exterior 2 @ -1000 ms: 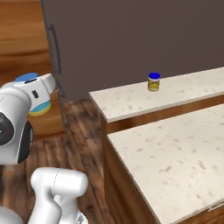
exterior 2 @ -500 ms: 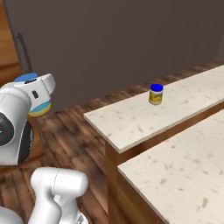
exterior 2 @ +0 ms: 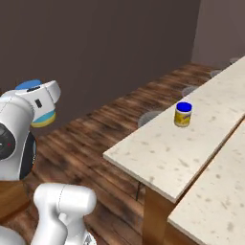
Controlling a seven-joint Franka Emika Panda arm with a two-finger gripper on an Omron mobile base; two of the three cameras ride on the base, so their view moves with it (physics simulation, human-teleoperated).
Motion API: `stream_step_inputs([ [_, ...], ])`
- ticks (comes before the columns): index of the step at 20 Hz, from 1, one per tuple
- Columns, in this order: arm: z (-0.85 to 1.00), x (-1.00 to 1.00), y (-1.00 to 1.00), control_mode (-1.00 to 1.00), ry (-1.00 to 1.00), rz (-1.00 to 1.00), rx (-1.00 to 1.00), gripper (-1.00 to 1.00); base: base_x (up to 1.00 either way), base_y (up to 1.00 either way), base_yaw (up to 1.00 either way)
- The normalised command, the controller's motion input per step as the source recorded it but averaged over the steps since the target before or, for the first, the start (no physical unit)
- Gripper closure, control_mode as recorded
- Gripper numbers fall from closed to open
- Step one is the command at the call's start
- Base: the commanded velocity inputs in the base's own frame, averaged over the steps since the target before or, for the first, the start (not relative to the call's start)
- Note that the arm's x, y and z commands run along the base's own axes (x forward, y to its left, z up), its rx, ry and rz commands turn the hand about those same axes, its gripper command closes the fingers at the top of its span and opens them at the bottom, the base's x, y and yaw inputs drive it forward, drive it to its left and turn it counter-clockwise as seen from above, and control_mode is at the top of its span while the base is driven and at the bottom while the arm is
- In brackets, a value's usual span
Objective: The dining table condiment station is running low on mayonnaise. Refill the condiment station by opening the cabinet and taking the mayonnaise from the cabinet and placing it on the dining table.
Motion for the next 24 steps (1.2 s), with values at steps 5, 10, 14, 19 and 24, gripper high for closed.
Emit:
stream_step_inputs([
  [5, 0.0, 0.0, 0.0, 1.0, 0.0, 0.0, 0.0, 1.0, 0.93, 0.98, -0.5],
  [10, 0.0, 0.0, 0.0, 1.0, 0.0, 0.0, 0.0, 1.0, 1.0, 0.81, -0.49],
  [14, 0.0, 0.0, 0.0, 1.0, 0.0, 0.0, 0.0, 1.0, 1.0, 0.53, -0.47],
  [19, 0.0, 0.0, 0.0, 1.0, 0.0, 0.0, 0.0, 1.0, 1.0, 0.41, -0.51],
  [24, 0.0, 0.0, 0.0, 1.0, 0.0, 0.0, 0.0, 1.0, 1.0, 0.45, -0.54],
])
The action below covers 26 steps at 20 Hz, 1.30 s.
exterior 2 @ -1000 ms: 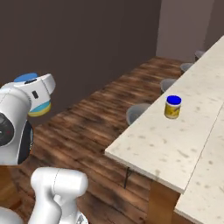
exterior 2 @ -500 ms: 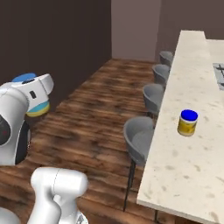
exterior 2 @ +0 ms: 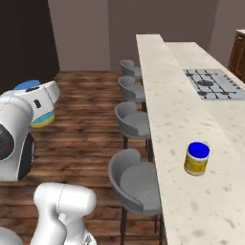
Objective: The dining table condiment station is running low on mayonnaise. Refill the condiment station by opening the cabinet and taking the mayonnaise from the cabinet and placing it on the dining table.
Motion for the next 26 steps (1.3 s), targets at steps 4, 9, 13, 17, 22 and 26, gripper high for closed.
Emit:
stream_step_inputs([
  [4, 0.0, 0.0, 0.0, 1.0, 0.0, 0.0, 0.0, 1.0, 1.0, 0.63, -0.57],
  [9, 0.0, 0.0, 0.0, 1.0, 0.0, 0.0, 0.0, 1.0, 0.92, 0.79, -0.66],
  [13, 0.0, 0.0, 0.0, 1.0, 0.0, 0.0, 0.0, 1.0, 0.77, 0.78, -0.69],
  [17, 0.0, 0.0, 0.0, 1.0, 0.0, 0.0, 0.0, 1.0, 0.74, 0.79, -0.69],
  [22, 0.0, 0.0, 0.0, 1.0, 0.0, 0.0, 0.0, 1.0, 0.69, 0.8, -0.68],
  [26, 0.0, 0.0, 0.0, 1.0, 0.0, 0.0, 0.0, 1.0, 0.65, 0.82, -0.68],
])
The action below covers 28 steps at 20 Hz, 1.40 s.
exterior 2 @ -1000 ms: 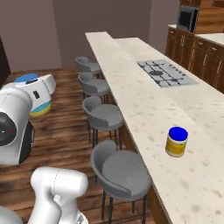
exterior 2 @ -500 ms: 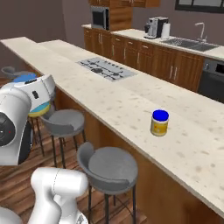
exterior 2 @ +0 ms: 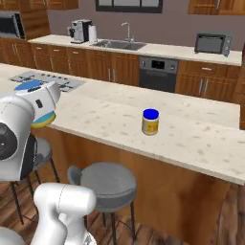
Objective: The dining table condiment station is running low on mayonnaise. Refill the condiment station by opening the cabinet and taking the mayonnaise from the cabinet and placing it on the dining table.
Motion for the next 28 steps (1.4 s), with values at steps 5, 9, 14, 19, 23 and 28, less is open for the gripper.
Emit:
stream_step_inputs([
  [5, 0.0, 0.0, 0.0, 1.0, 0.0, 0.0, 0.0, 1.0, 0.09, 0.96, -0.58],
  [9, 0.0, 0.0, 0.0, 1.0, 0.0, 0.0, 0.0, 1.0, -0.18, 1.0, -0.41],
  [14, 0.0, 0.0, 0.0, 1.0, 0.0, 0.0, 0.0, 1.0, 0.45, 0.36, -0.23],
  [19, -0.02, 0.23, -0.15, -1.0, 0.02, 0.0, 0.0, 1.0, 0.44, -0.04, -0.06],
  [23, -0.24, 0.64, -0.63, -1.0, 0.02, 0.02, 0.01, 1.0, 0.0, 0.0, 0.0],
  [28, -0.33, 0.69, -0.64, -1.0, 0.0, 0.07, 0.01, 1.0, 0.0, 0.0, 0.0],
])
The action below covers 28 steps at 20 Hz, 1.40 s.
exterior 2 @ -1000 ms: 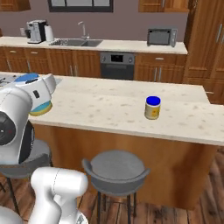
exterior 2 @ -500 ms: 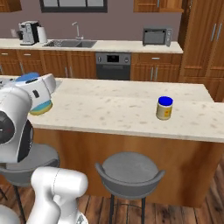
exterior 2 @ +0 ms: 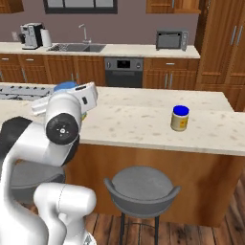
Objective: The dining table condiment station is running low on mayonnaise. Refill the condiment station by opening the cabinet and taking the mayonnaise from the cabinet and placing it on the dining table.
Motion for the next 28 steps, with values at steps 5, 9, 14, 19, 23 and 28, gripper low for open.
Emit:
stream_step_inputs([
  [5, -0.44, 0.63, -0.34, -1.0, 0.0, 0.06, 0.0, 1.0, 0.0, 0.0, 0.0],
  [9, -0.54, 0.53, -0.19, -1.0, 0.04, 0.05, -0.01, 1.0, 0.0, 0.0, 0.0],
  [14, -0.54, 0.69, -0.11, -1.0, 0.11, 0.05, 0.0, 1.0, 0.0, 0.0, 0.0],
  [19, -0.46, 0.76, -0.12, -1.0, 0.1, 0.05, 0.0, 1.0, 0.0, 0.0, 0.0],
  [23, -0.25, 0.58, -0.27, -1.0, 0.03, 0.07, 0.0, 1.0, 0.0, 0.0, 0.0],
  [28, -0.15, 0.5, -0.34, -1.0, 0.0, 0.07, 0.01, 1.0, 0.0, 0.0, 0.0],
])
